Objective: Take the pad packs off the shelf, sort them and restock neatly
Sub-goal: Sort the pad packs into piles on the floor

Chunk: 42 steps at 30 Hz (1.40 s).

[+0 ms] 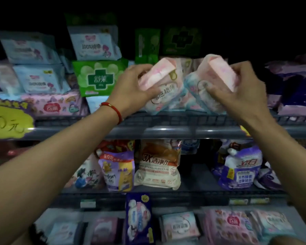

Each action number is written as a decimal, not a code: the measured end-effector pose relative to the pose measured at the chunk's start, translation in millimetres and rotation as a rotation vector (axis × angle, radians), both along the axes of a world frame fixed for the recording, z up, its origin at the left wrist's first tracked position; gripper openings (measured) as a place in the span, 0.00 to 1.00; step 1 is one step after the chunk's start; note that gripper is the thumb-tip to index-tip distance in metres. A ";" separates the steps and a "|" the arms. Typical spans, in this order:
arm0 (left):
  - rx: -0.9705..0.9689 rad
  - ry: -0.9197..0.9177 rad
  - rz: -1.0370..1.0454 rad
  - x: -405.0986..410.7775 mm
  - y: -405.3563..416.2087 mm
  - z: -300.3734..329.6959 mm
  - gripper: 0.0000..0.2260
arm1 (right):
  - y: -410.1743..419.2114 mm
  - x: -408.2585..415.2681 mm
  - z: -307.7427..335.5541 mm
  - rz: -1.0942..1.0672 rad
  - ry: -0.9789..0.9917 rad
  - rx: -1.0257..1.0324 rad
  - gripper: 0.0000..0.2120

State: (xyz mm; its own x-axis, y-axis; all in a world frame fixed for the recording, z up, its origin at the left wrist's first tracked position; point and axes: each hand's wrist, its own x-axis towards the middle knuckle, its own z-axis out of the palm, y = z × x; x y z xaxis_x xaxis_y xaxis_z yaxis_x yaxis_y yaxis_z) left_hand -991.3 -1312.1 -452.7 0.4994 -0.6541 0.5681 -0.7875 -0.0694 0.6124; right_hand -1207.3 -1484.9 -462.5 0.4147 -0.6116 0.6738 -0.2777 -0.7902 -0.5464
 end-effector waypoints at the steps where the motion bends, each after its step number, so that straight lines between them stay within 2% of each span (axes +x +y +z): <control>1: -0.034 0.112 -0.002 -1.2 18.7 -5.1 0.25 | 14.1 -0.5 -1.3 0.041 -0.033 0.081 0.29; 5: -0.063 0.505 0.055 7.1 108.9 -58.7 0.25 | 67.6 25.5 -45.8 0.251 -0.087 0.446 0.29; 8: -0.061 0.799 0.101 14.5 172.8 -119.6 0.21 | 106.3 55.7 -99.9 0.376 0.030 0.689 0.29; 10: -0.031 0.953 0.189 17.6 208.5 -163.7 0.20 | 130.9 74.8 -134.0 0.417 0.134 0.773 0.29; 13: 0.016 1.135 0.285 20.3 247.1 -223.8 0.24 | 156.8 98.5 -172.3 0.471 0.259 0.829 0.30; 16: 0.045 1.259 0.305 15.7 261.7 -261.1 0.18 | 163.2 110.4 -192.8 0.496 0.379 0.849 0.31; 20: 0.089 1.276 0.233 9.0 242.8 -268.4 0.20 | 142.6 100.5 -202.5 0.492 0.446 0.932 0.33; 23: 0.149 1.238 0.102 -0.6 207.0 -258.0 0.25 | 112.6 76.3 -195.4 0.487 0.456 1.043 0.25; 26: 0.239 1.223 -0.012 -17.8 164.1 -251.3 0.24 | 81.4 36.5 -184.7 0.465 0.510 1.131 0.18; 28: 0.329 1.190 -0.074 -34.3 133.9 -251.1 0.22 | 63.3 1.6 -187.2 0.390 0.500 1.142 0.13; 31: 0.465 1.094 -0.145 -60.3 87.2 -260.9 0.21 | 40.9 -52.9 -205.6 0.237 0.474 1.143 0.17; 33: 0.580 0.991 -0.194 -76.1 56.6 -267.8 0.22 | 27.6 -86.8 -220.8 0.138 0.466 1.158 0.18; 36: 0.727 0.850 -0.224 -94.2 19.1 -281.7 0.27 | 6.1 -126.9 -232.0 0.016 0.428 1.157 0.13; 38: 0.743 0.872 -0.210 -104.8 0.0 -293.1 0.32 | -14.6 -149.7 -231.6 -0.057 0.415 1.139 0.14; 39: 0.726 0.926 -0.212 -112.2 -8.2 -295.4 0.31 | -25.9 -160.1 -229.9 -0.078 0.415 1.134 0.16; 42: 0.684 1.140 -0.220 -133.4 -34.4 -302.2 0.20 | -60.4 -188.2 -224.5 -0.120 0.448 1.134 0.18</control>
